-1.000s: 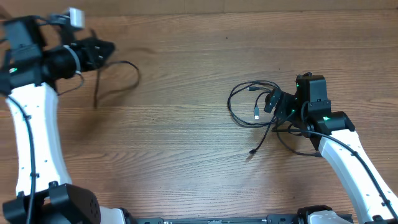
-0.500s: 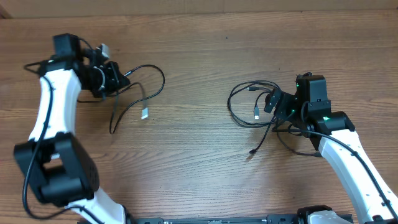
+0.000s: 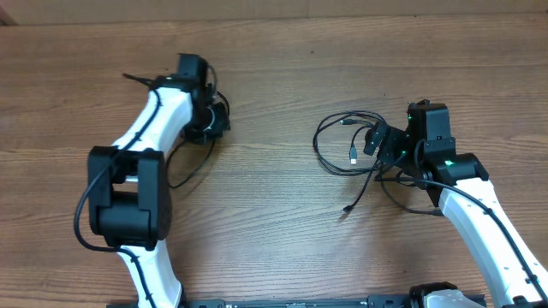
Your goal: Untangle cables
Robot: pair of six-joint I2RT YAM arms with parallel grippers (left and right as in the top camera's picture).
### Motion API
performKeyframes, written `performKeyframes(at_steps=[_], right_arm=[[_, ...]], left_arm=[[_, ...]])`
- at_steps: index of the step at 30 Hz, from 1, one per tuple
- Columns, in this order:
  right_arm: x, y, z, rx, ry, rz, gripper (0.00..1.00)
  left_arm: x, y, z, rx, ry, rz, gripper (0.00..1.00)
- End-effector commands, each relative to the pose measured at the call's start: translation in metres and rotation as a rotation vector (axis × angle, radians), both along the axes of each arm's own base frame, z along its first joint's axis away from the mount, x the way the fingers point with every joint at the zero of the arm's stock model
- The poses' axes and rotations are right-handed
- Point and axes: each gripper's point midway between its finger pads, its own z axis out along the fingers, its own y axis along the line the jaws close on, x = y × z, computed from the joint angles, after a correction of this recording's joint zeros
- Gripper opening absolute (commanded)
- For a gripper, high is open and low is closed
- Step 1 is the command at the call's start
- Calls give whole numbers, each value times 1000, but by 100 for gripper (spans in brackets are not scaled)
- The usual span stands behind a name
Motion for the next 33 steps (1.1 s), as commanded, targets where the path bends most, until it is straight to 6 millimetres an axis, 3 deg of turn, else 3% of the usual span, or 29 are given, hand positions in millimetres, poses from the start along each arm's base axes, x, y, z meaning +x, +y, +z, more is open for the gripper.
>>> performKeyframes(at_steps=[1,8,11,13,18,26,29,33], right_arm=[[4,0,12,7,-35,-2,100],[4,0,12,7,-35,-2,100],[4,0,12,7,-35,-2,100],[4,0,12,7,-35,-2,100],[4,0,12,7,-35,-2,100],[4,0,12,7,-35,-2,100],[4,0,12,7,-35,-2,100],[4,0,12,7,-35,-2,100]], left_arm=[[11,23,-3,216,-57,74,5],[26,31,3,318,-137,85,7],[30,29,3,308,-152,85,14],[29,25,3,293,-148,38,28],[26,3,0,211,-147,-178,30],[35,0,1,205,-183,-192,43],[40,-1,-5,204,-194,-191,51],[42,-5,-23,194,-180,-249,52]])
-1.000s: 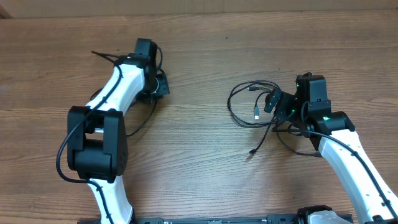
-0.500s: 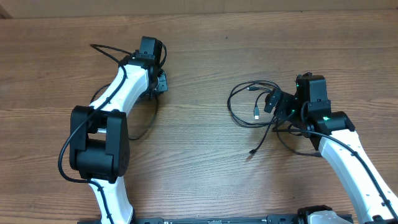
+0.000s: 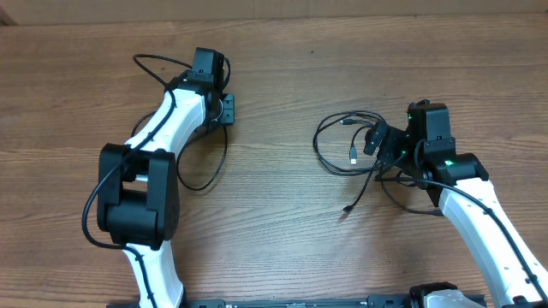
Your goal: Untangle cables
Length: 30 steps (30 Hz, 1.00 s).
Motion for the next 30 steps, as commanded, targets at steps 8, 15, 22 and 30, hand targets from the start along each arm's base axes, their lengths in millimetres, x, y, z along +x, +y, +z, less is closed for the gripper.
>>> performKeyframes(at_steps=[8,15,22,30], right_arm=[[4,0,12,7,-34,-2,100],[4,0,12,6,-34,-2,100],[4,0,12,7,-35,-2,100],[4,0,12,7,-34,-2,100]], left_arm=[[-10,-1,-54,25,105,-78,24],[-17,14,-57,72,137,-18,4],[-41,99,-48,209,207,345,4],[-91,200,-45,162,333,740,5]])
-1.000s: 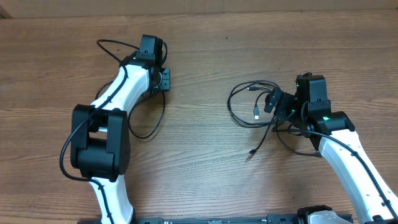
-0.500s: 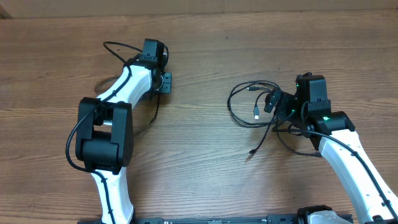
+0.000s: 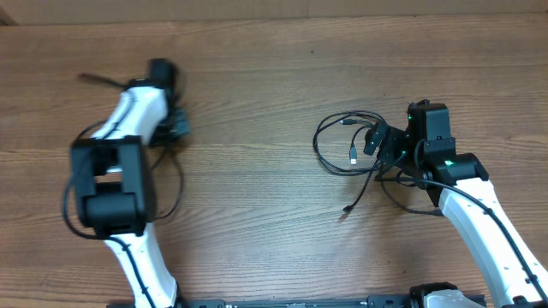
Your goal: Untangle cables
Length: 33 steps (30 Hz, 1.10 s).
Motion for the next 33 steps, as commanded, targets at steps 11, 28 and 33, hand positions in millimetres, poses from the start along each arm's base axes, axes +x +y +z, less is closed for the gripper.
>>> performKeyframes(at_steps=[11,28,33], right_arm=[[4,0,12,7,-34,-2,100],[4,0,12,7,-34,-2,100],[4,0,12,7,-34,-2,100]], left_arm=[[-91,150,-3,17,34,632,4],[-143,258,36,83,-146,790,4],[-115,255,39,101,-200,708,4]])
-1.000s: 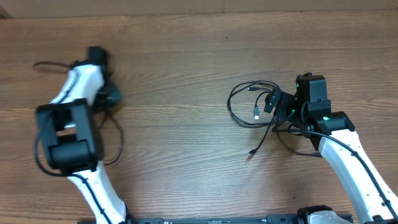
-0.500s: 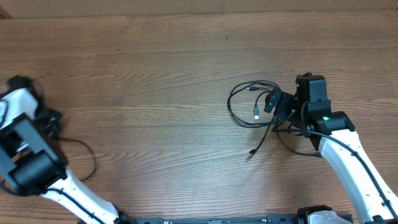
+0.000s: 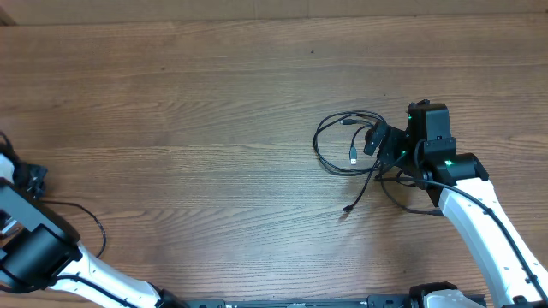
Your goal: Untangle cables
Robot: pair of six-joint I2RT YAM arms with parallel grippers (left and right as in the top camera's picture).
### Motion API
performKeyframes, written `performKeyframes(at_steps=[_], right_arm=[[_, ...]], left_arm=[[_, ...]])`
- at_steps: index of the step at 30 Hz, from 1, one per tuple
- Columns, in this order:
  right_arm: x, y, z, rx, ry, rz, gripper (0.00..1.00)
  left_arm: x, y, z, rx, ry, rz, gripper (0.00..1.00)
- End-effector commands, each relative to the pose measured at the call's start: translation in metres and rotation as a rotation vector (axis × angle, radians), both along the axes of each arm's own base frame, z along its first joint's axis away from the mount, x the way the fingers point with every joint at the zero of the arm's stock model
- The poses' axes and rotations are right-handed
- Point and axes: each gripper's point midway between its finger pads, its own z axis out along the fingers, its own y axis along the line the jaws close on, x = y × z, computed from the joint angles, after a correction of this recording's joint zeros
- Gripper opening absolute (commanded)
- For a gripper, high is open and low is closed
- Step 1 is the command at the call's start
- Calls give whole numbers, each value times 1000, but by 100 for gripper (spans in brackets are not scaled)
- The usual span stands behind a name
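Observation:
A loose tangle of black cables lies right of the table's middle, its plug ends pointing inward. My right gripper sits at the tangle's right edge, its fingers together on the cables there. My left gripper is at the far left edge of the overhead view. A separate thin black cable trails from it toward the front, and the gripper appears shut on that cable. Its fingertips are too dark to make out.
The wooden table fills the view. The left arm's dark elbow block sits at the front left corner. The right arm's white link runs to the front right. More cable loops lie beside the right wrist.
My left gripper has moved from around the left-centre of the table to the far left edge, and the thin cable has gone with it. The right gripper and the tangle have not moved.
My left gripper was left of centre with a thin cable looping from it, apart from the tangle. It then shifted slightly right and back, then left, and now sits at the far left edge with the cable. My right gripper stayed at the tangle throughout.

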Motion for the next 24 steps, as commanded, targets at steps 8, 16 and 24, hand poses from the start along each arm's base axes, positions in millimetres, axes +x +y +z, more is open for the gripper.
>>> performKeyframes(at_steps=[8,16,24], right_arm=[[4,0,12,7,-35,-2,100],[4,0,12,7,-35,-2,100],[4,0,12,7,-35,-2,100]], left_arm=[[47,-8,19,91,-45,-205,4],[11,-10,18,101,72,-42,26],[1,-16,17,82,107,-19,75]])
